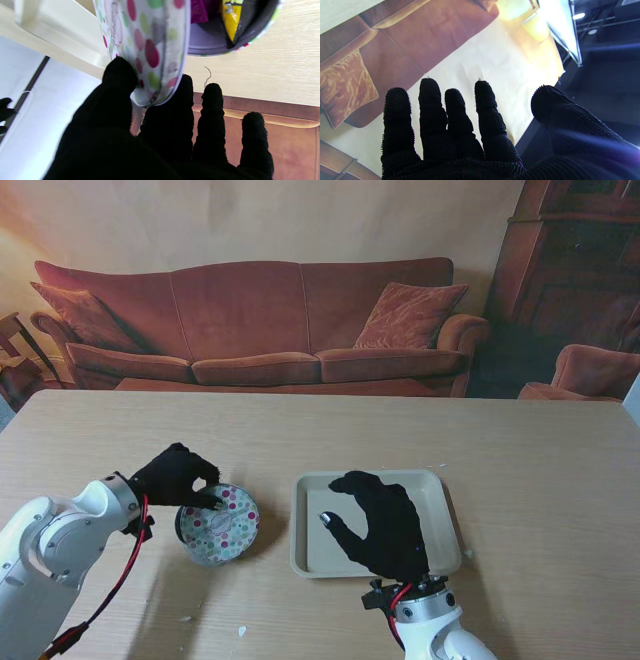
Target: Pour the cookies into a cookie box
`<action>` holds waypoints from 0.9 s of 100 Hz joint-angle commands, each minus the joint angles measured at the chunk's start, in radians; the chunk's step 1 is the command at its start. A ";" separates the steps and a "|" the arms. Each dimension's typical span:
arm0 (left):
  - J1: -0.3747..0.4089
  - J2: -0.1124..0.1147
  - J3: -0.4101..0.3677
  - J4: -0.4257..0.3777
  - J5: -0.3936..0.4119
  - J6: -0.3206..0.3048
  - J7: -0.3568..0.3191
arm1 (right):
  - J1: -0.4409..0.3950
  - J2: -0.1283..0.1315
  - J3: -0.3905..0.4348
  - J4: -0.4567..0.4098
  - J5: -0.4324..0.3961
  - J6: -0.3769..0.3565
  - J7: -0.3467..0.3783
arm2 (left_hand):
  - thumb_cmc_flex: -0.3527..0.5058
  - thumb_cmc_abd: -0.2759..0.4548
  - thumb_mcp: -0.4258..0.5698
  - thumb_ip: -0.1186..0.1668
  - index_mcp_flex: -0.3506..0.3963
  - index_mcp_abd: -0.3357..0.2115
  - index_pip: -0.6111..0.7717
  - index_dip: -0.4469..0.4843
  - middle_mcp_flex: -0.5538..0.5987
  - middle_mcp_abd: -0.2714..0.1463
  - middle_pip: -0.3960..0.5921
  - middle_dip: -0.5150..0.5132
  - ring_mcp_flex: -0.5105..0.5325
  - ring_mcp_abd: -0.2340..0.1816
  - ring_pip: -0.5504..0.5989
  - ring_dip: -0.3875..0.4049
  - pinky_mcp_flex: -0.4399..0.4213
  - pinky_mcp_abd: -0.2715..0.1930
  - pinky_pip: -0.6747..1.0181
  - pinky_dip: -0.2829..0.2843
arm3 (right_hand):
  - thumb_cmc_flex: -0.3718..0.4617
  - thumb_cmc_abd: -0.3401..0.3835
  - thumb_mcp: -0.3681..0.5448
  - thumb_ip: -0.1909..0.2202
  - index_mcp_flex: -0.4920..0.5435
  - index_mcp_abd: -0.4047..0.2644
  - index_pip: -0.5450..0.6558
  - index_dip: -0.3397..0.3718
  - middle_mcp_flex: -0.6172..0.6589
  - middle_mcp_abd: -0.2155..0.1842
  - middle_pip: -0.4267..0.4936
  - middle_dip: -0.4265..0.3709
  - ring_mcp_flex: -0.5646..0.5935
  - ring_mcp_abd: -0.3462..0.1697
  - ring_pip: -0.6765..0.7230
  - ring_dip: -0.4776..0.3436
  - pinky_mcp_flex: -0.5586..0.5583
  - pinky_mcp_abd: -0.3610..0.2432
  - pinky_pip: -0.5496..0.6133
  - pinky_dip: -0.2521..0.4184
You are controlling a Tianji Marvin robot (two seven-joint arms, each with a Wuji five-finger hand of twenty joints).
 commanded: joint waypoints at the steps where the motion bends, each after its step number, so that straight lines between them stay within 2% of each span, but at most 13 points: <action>1: -0.014 -0.008 0.005 0.023 0.009 0.020 -0.004 | -0.004 -0.005 -0.004 -0.002 0.002 -0.003 0.015 | 0.117 -0.002 0.064 0.028 -0.036 -0.028 0.048 0.013 -0.003 -0.056 0.020 0.010 -0.011 0.005 0.014 0.014 -0.018 0.011 -0.001 -0.012 | 0.012 0.026 -0.013 0.046 -0.042 0.014 -0.016 -0.001 -0.034 -0.012 0.004 0.006 -0.028 -0.020 -0.018 -0.006 -0.002 -0.004 -0.005 0.012; 38: -0.057 -0.013 0.021 0.139 0.033 0.102 0.034 | 0.002 -0.003 -0.009 0.002 0.007 -0.003 0.037 | 0.119 0.000 0.071 0.029 -0.045 -0.018 0.042 0.013 -0.017 -0.049 0.023 0.011 -0.018 0.014 0.023 0.020 -0.025 0.021 -0.002 -0.012 | 0.013 0.026 -0.015 0.046 -0.048 0.014 -0.018 -0.002 -0.041 -0.012 0.004 0.006 -0.030 -0.018 -0.019 -0.007 -0.002 -0.003 -0.007 0.014; 54: -0.064 -0.017 0.021 0.187 0.024 0.117 0.060 | 0.003 -0.002 -0.010 0.002 0.008 -0.007 0.043 | 0.128 0.000 0.072 0.032 -0.049 -0.006 0.037 0.010 -0.027 -0.041 0.024 0.012 -0.033 0.023 0.024 0.024 -0.034 0.017 -0.006 -0.012 | 0.012 0.025 -0.015 0.046 -0.046 0.012 -0.018 -0.002 -0.044 -0.013 0.005 0.006 -0.030 -0.020 -0.019 -0.007 -0.002 -0.004 -0.007 0.015; 78: -0.076 -0.022 0.037 0.246 0.037 0.120 0.111 | 0.006 0.000 -0.010 0.005 0.012 -0.019 0.058 | 0.125 0.007 0.057 0.033 -0.056 -0.017 0.028 0.002 -0.042 -0.043 0.025 0.005 -0.038 0.026 0.029 0.027 -0.032 0.019 -0.003 -0.007 | 0.014 0.027 -0.017 0.046 -0.049 0.012 -0.019 -0.003 -0.050 -0.012 0.004 0.005 -0.034 -0.019 -0.022 -0.008 -0.004 -0.003 -0.011 0.014; 86: -0.081 -0.026 0.047 0.264 0.039 0.118 0.141 | 0.007 0.001 -0.010 0.007 0.011 -0.023 0.060 | 0.135 0.017 0.031 0.038 -0.062 -0.026 0.012 -0.024 -0.066 -0.038 0.027 -0.024 -0.038 0.033 0.031 0.028 -0.025 0.026 0.009 0.003 | 0.014 0.027 -0.017 0.046 -0.050 0.010 -0.020 -0.003 -0.051 -0.013 0.004 0.005 -0.035 -0.021 -0.022 -0.008 -0.003 -0.003 -0.011 0.015; 90: -0.082 -0.028 0.049 0.267 0.032 0.118 0.145 | 0.007 0.001 -0.010 0.007 0.012 -0.024 0.061 | 0.151 0.030 -0.016 0.049 -0.078 -0.031 -0.001 -0.047 -0.093 -0.024 0.050 -0.087 -0.047 0.038 0.023 0.022 -0.025 0.025 0.011 0.006 | 0.014 0.027 -0.017 0.046 -0.050 0.011 -0.020 -0.003 -0.051 -0.014 0.004 0.005 -0.035 -0.020 -0.023 -0.008 -0.004 -0.003 -0.011 0.015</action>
